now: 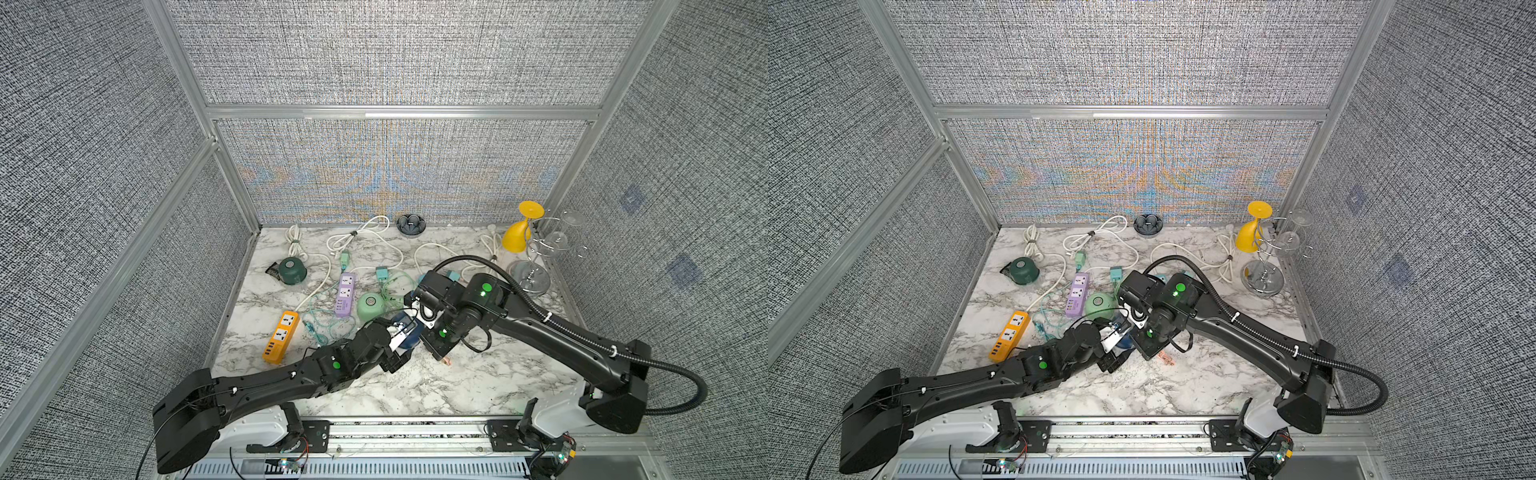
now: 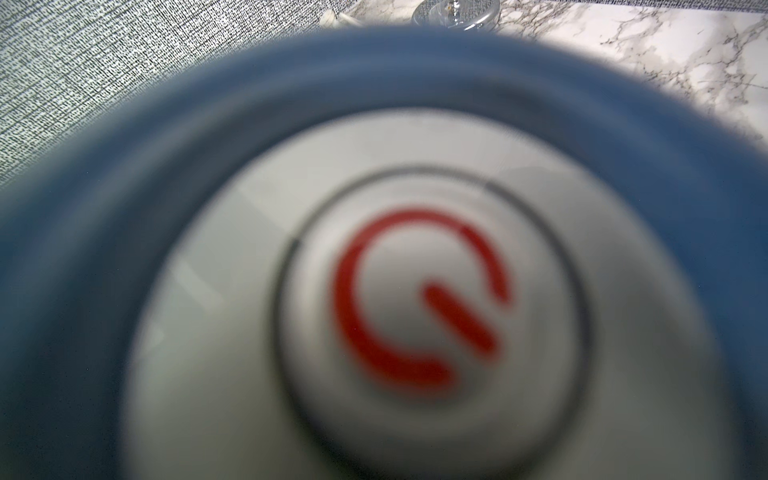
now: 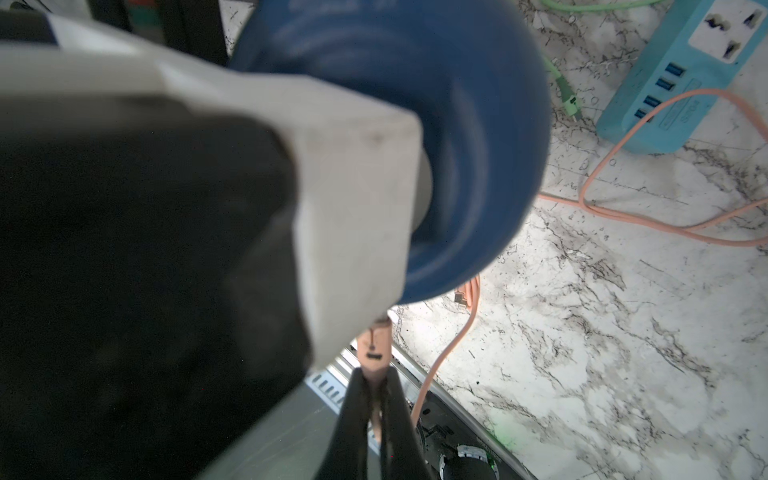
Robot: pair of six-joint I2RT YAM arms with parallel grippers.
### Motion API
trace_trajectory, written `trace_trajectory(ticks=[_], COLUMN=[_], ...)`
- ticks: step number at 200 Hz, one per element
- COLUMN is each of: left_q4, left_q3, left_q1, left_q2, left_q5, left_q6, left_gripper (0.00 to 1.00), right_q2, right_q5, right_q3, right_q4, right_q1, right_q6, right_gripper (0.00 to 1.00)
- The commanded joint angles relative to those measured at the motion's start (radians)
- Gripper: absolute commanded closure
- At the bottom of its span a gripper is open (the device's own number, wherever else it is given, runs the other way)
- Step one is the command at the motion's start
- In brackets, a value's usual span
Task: Charge the cordless meat grinders
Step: Insert the charging cable into the cordless meat grinder.
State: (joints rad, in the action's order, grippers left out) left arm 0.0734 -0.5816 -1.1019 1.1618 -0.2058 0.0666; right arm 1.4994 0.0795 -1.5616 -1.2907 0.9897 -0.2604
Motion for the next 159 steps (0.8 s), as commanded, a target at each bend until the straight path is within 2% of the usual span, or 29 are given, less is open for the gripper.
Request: trace_trajectory(ticks=[1, 36, 92, 159], left_q4=[0.021, 0.018, 0.022, 0.017], left_q3=[-0.011, -0.011, -0.018, -0.012], left_q1=[-0.003, -0.001, -0.001, -0.001], left_q2=[-0.002, 0.0, 0.01, 0.01], left_q5=[0.064, 0.082, 0.091, 0.104], left_q6=[0.015, 0.017, 0.018, 0.018], left_gripper=[0.42, 0.43, 0.44, 0.45], right_q2=[-0.005, -0.016, 0.019, 0.016], right_q5=[-0.028, -0.023, 0.061, 0.034], right_q3=[0.0, 0.002, 0.008, -0.016], right_q4=[0.111, 0.149, 0.209, 0.198], right_q1=[-0.009, -0.052, -0.054, -0.092], right_q6=[-0.008, -0.012, -0.02, -0.003], right_gripper=[1.0, 1.0, 1.0, 1.0])
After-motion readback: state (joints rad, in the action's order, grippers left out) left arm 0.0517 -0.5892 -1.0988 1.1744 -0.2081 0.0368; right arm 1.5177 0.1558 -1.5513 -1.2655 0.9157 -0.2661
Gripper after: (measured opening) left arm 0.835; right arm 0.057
